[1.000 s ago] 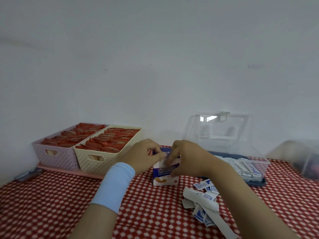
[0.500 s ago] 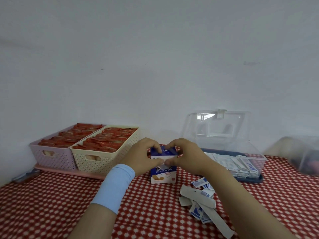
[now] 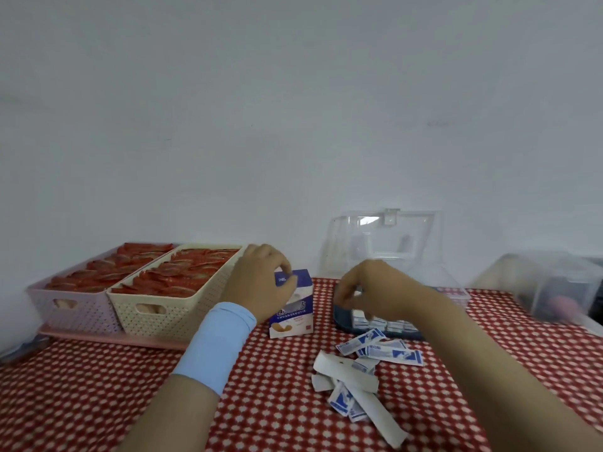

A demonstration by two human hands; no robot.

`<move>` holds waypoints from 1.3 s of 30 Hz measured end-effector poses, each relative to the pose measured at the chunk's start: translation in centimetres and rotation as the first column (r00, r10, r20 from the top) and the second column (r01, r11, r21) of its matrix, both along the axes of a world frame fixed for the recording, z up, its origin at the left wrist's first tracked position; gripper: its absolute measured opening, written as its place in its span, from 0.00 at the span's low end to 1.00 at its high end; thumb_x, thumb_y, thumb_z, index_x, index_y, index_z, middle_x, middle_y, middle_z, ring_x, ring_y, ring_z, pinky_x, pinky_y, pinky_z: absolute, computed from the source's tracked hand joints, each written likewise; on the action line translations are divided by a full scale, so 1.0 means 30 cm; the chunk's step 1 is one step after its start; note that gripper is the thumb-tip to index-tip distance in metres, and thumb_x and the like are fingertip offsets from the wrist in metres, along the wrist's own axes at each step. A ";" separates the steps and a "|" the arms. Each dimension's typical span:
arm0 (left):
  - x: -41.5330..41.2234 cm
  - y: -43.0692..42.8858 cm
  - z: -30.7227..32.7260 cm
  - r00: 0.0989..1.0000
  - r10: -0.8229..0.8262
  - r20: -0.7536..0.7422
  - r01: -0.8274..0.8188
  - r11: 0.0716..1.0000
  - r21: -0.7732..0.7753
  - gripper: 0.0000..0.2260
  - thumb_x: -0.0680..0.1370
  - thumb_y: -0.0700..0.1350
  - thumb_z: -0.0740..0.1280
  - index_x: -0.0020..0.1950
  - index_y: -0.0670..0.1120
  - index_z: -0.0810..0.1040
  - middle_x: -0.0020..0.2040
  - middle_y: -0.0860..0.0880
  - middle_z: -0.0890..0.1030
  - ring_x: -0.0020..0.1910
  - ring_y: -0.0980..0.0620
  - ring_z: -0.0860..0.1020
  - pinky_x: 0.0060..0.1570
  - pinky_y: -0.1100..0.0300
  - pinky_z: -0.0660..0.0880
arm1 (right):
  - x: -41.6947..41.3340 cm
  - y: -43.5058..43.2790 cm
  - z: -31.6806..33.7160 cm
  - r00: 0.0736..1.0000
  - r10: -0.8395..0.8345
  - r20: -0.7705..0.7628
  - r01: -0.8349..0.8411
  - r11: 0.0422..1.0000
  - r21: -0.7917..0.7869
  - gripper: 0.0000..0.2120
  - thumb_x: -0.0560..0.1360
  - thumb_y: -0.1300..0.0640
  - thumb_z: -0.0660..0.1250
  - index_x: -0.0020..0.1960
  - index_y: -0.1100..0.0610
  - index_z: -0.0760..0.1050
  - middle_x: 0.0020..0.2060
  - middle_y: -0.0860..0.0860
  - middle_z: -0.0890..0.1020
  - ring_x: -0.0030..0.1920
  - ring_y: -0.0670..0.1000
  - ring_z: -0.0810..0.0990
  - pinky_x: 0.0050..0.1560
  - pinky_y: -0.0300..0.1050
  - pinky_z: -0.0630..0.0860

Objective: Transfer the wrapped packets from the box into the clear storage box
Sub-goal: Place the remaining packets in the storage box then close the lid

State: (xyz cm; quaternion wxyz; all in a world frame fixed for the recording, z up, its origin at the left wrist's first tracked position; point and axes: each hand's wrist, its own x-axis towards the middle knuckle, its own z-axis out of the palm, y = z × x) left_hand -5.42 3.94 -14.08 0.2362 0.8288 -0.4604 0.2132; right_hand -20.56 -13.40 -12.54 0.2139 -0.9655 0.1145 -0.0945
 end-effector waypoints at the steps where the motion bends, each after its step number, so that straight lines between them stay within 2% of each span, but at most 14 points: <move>1: -0.032 -0.019 0.014 0.999 -0.040 0.019 0.041 0.998 -0.056 0.04 0.78 0.50 0.66 0.47 0.52 0.79 0.53 0.56 0.78 0.56 0.56 0.71 0.56 0.64 0.67 | -0.022 -0.007 -0.007 0.996 0.025 -0.088 -0.029 0.999 -0.037 0.08 0.77 0.60 0.70 0.51 0.50 0.86 0.48 0.44 0.85 0.32 0.42 0.83 0.37 0.31 0.76; 4: -0.143 -0.107 0.028 0.961 -0.214 -0.176 0.217 0.976 -0.005 0.04 0.78 0.47 0.66 0.47 0.50 0.80 0.46 0.55 0.80 0.45 0.56 0.76 0.48 0.62 0.73 | -0.071 -0.043 -0.063 0.967 0.022 -0.255 -0.057 0.990 -0.131 0.13 0.77 0.61 0.69 0.56 0.48 0.85 0.53 0.44 0.85 0.35 0.48 0.86 0.34 0.31 0.76; 7: -0.206 -0.207 -0.001 0.906 -0.195 -0.377 0.326 0.888 0.324 0.07 0.77 0.48 0.68 0.51 0.51 0.84 0.50 0.54 0.83 0.48 0.55 0.80 0.52 0.58 0.78 | -0.107 -0.078 -0.107 0.954 -0.015 -0.300 -0.039 0.984 -0.174 0.15 0.74 0.58 0.73 0.58 0.44 0.83 0.56 0.42 0.83 0.39 0.48 0.86 0.38 0.35 0.80; 10: -0.216 -0.266 -0.044 0.903 -0.124 -0.411 0.346 0.778 0.524 0.09 0.75 0.50 0.71 0.52 0.49 0.86 0.50 0.49 0.85 0.48 0.48 0.82 0.51 0.55 0.80 | -0.121 -0.086 -0.138 0.940 -0.008 -0.340 -0.093 0.955 -0.281 0.22 0.71 0.52 0.75 0.64 0.42 0.79 0.60 0.42 0.82 0.55 0.48 0.81 0.55 0.43 0.77; 14: -0.209 -0.284 -0.085 0.921 -0.087 -0.381 0.326 0.708 0.626 0.15 0.73 0.50 0.74 0.57 0.47 0.84 0.52 0.48 0.84 0.50 0.48 0.82 0.49 0.58 0.78 | -0.118 -0.079 -0.139 0.950 -0.015 -0.312 -0.103 0.927 -0.360 0.20 0.74 0.51 0.72 0.65 0.45 0.78 0.57 0.46 0.83 0.55 0.51 0.80 0.54 0.44 0.76; 17: -0.188 -0.278 -0.107 0.896 -0.132 -0.424 0.370 0.751 0.547 0.11 0.75 0.47 0.72 0.58 0.50 0.85 0.54 0.54 0.84 0.51 0.54 0.81 0.48 0.66 0.74 | -0.120 -0.084 -0.144 0.949 -0.049 -0.310 -0.092 0.900 -0.426 0.18 0.74 0.51 0.70 0.64 0.45 0.79 0.54 0.47 0.83 0.52 0.51 0.80 0.51 0.45 0.77; 20: -0.165 -0.265 -0.117 0.855 -0.142 -0.499 0.410 0.775 0.482 0.10 0.75 0.49 0.72 0.56 0.53 0.85 0.53 0.57 0.84 0.49 0.58 0.81 0.49 0.67 0.75 | -0.117 -0.085 -0.153 0.950 -0.061 -0.307 -0.092 0.883 -0.461 0.17 0.74 0.49 0.70 0.63 0.45 0.79 0.53 0.47 0.83 0.50 0.51 0.80 0.48 0.44 0.75; 25: -0.179 -0.267 -0.133 0.879 -0.134 -0.458 0.371 0.795 0.480 0.18 0.72 0.55 0.74 0.60 0.51 0.80 0.47 0.58 0.79 0.46 0.56 0.77 0.44 0.66 0.73 | -0.101 -0.068 -0.172 0.974 -0.115 -0.194 0.001 0.862 -0.506 0.12 0.78 0.48 0.65 0.58 0.48 0.82 0.45 0.50 0.83 0.44 0.52 0.79 0.47 0.48 0.78; 27: -0.176 -0.269 -0.133 0.897 -0.168 -0.409 0.351 0.834 0.427 0.11 0.76 0.51 0.71 0.57 0.50 0.81 0.43 0.57 0.78 0.43 0.54 0.78 0.40 0.67 0.72 | -0.109 -0.072 -0.171 0.985 -0.120 -0.123 0.053 0.893 -0.447 0.14 0.79 0.44 0.63 0.57 0.48 0.83 0.46 0.49 0.84 0.46 0.52 0.79 0.48 0.48 0.78; 29: -0.166 -0.265 -0.127 0.893 -0.188 -0.408 0.346 0.867 0.358 0.07 0.77 0.49 0.70 0.54 0.50 0.83 0.44 0.54 0.81 0.45 0.52 0.80 0.43 0.64 0.75 | -0.120 -0.083 -0.166 0.988 -0.130 -0.085 0.095 0.937 -0.336 0.13 0.78 0.45 0.64 0.57 0.46 0.84 0.46 0.46 0.85 0.45 0.49 0.80 0.50 0.48 0.80; 33: -0.171 -0.247 -0.108 0.845 -0.219 -0.489 0.337 0.926 0.168 0.02 0.76 0.49 0.72 0.48 0.55 0.82 0.44 0.57 0.81 0.42 0.59 0.79 0.42 0.67 0.74 | -0.125 -0.095 -0.165 0.983 -0.140 -0.119 0.111 0.968 -0.224 0.09 0.78 0.50 0.67 0.53 0.49 0.84 0.44 0.45 0.85 0.43 0.48 0.81 0.49 0.47 0.80; 35: -0.173 -0.245 -0.096 0.748 -0.272 -0.605 0.329 0.944 -0.017 0.02 0.76 0.46 0.72 0.48 0.52 0.81 0.43 0.54 0.83 0.39 0.57 0.82 0.40 0.64 0.78 | -0.126 -0.102 -0.157 0.987 -0.154 -0.052 0.147 0.982 -0.118 0.07 0.78 0.51 0.67 0.51 0.50 0.84 0.43 0.45 0.84 0.42 0.48 0.80 0.47 0.46 0.80; 37: -0.170 -0.237 -0.074 0.587 -0.358 -0.726 0.286 0.931 -0.227 0.04 0.77 0.40 0.72 0.49 0.47 0.80 0.42 0.49 0.85 0.35 0.55 0.83 0.38 0.62 0.80 | -0.126 -0.105 -0.143 0.983 -0.176 0.044 0.172 0.980 0.096 0.08 0.78 0.51 0.68 0.50 0.52 0.85 0.44 0.47 0.85 0.44 0.49 0.82 0.49 0.47 0.81; 39: -0.160 -0.232 -0.053 0.450 -0.435 -0.780 0.229 0.901 -0.369 0.05 0.76 0.38 0.72 0.51 0.43 0.79 0.42 0.47 0.86 0.37 0.51 0.83 0.38 0.60 0.80 | -0.126 -0.097 -0.128 0.978 -0.172 0.117 0.129 0.943 0.305 0.07 0.78 0.54 0.69 0.49 0.54 0.85 0.44 0.48 0.86 0.45 0.48 0.84 0.50 0.48 0.82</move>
